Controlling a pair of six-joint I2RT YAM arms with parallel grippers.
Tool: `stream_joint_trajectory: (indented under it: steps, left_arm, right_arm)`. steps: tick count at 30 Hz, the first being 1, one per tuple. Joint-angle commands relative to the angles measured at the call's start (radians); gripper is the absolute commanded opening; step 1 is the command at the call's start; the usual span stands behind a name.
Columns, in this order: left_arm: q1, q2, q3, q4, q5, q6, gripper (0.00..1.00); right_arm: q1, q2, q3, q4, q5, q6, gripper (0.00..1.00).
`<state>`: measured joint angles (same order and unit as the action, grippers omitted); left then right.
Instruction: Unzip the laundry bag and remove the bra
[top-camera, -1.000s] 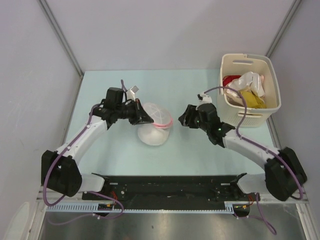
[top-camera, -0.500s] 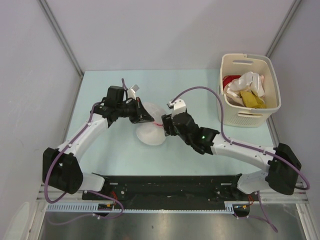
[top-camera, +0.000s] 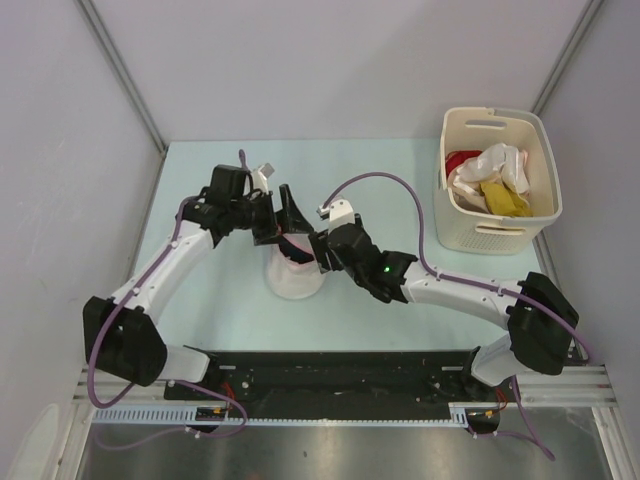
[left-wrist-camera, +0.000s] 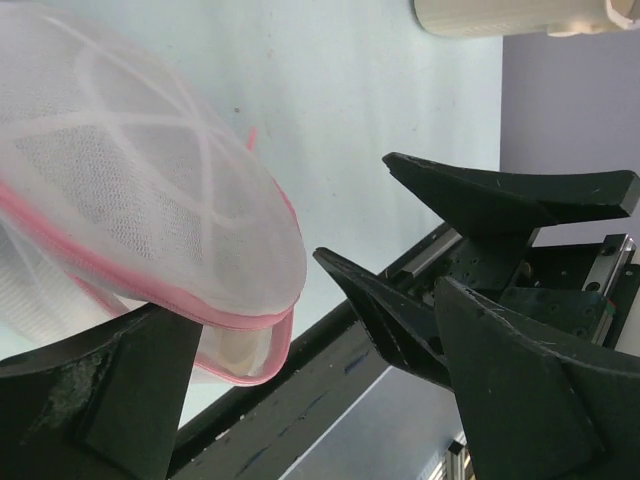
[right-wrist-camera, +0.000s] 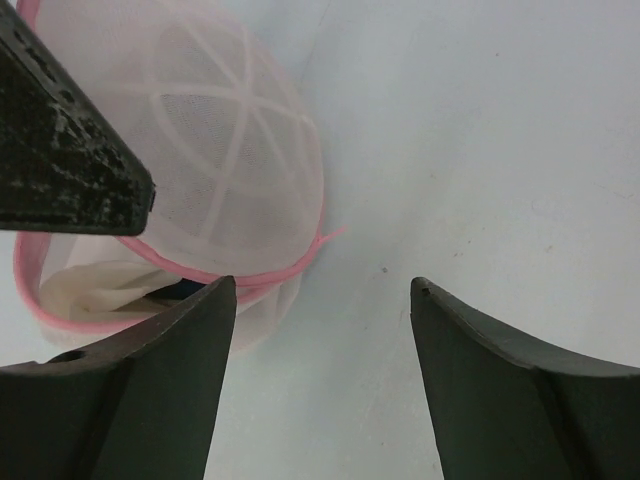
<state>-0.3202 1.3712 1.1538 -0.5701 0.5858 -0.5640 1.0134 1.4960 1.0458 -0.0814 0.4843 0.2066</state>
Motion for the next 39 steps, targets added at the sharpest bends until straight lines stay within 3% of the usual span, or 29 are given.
stream_joint_trajectory:
  steps: [1,9,11,12,14,15,16,17,20,28,39]
  left_arm:
    - [0.027,-0.041,0.049,-0.071,-0.043,0.065,1.0]
    - [0.041,-0.046,0.003,-0.024,-0.078,0.046,1.0]
    - [0.041,-0.043,0.004,-0.001,-0.093,0.038,0.94]
    - [0.043,-0.041,0.007,0.037,-0.093,0.033,0.76]
    - [0.041,-0.032,0.026,0.056,-0.09,0.026,0.51]
    - [0.041,-0.021,0.038,0.05,-0.087,0.027,0.22]
    - [0.043,0.0,0.053,0.033,-0.087,0.03,0.06]
    - [0.043,0.012,0.094,0.013,-0.087,0.035,0.01]
    - [0.043,0.016,0.145,-0.01,-0.095,0.029,0.0]
    - [0.041,-0.058,0.241,0.039,-0.129,-0.194,0.0]
    - [0.04,-0.129,0.178,0.059,-0.149,-0.31,0.0]
  right_arm:
    - [0.005,0.007,0.042,0.052,-0.004,0.01,0.75]
    - [0.007,-0.02,0.034,0.026,-0.009,0.086,0.75]
    - [0.007,-0.034,0.022,0.02,-0.009,0.103,0.75]
    - [0.007,-0.055,0.014,0.017,-0.01,0.109,0.75]
    - [0.008,-0.081,-0.019,0.008,-0.006,0.128,0.75]
    - [0.008,-0.114,-0.032,0.006,-0.004,0.151,0.75]
    - [0.008,-0.131,-0.044,0.003,-0.004,0.16,0.74]
    - [0.008,-0.149,-0.071,0.003,-0.006,0.169,0.74]
    - [0.008,-0.215,-0.093,0.008,-0.003,0.215,0.73]
    - [0.013,-0.266,-0.084,0.164,-0.016,0.457,0.64]
    - [0.108,-0.142,-0.03,0.261,-0.036,0.47,0.65]
